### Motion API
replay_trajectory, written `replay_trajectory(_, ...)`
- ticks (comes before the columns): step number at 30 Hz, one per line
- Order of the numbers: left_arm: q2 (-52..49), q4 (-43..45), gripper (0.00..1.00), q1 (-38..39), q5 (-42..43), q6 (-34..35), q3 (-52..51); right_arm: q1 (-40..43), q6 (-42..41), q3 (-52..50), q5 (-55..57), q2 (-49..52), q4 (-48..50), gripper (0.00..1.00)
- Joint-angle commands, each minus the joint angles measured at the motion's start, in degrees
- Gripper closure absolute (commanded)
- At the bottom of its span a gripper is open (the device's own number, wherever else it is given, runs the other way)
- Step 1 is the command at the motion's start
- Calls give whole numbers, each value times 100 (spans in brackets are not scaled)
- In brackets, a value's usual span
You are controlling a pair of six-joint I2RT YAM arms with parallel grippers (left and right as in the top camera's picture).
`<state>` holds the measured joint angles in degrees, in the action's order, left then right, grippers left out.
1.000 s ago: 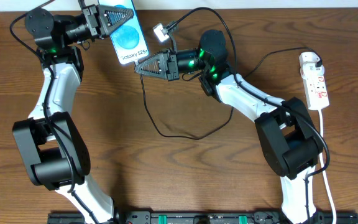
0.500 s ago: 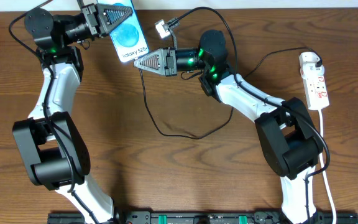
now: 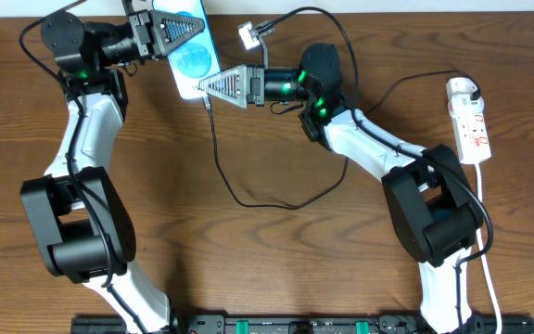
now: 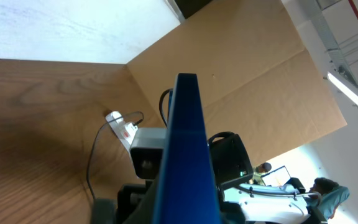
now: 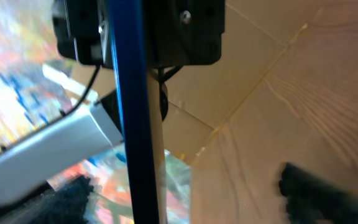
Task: Plug charger to phone and switch on socket
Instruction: 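Open the right gripper and withdraw it from the plug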
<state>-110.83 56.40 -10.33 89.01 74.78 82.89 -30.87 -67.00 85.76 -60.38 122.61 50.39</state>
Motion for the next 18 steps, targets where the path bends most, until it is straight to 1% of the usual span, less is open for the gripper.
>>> replay_trajectory(1,208,52,93,2,101,-2,48,13,107,83,-24,-35,114,1)
replay_trajectory(8,208,52,93,-4,101,-15,48,144,105,81,-68,-35,160,1)
replay_trajectory(13,208,50,93,-101,101,-4,48,457,81,81,-192,-35,131,1)
replay_trajectory(18,208,48,93,-304,101,146,48,817,-33,81,-299,-35,101,1)
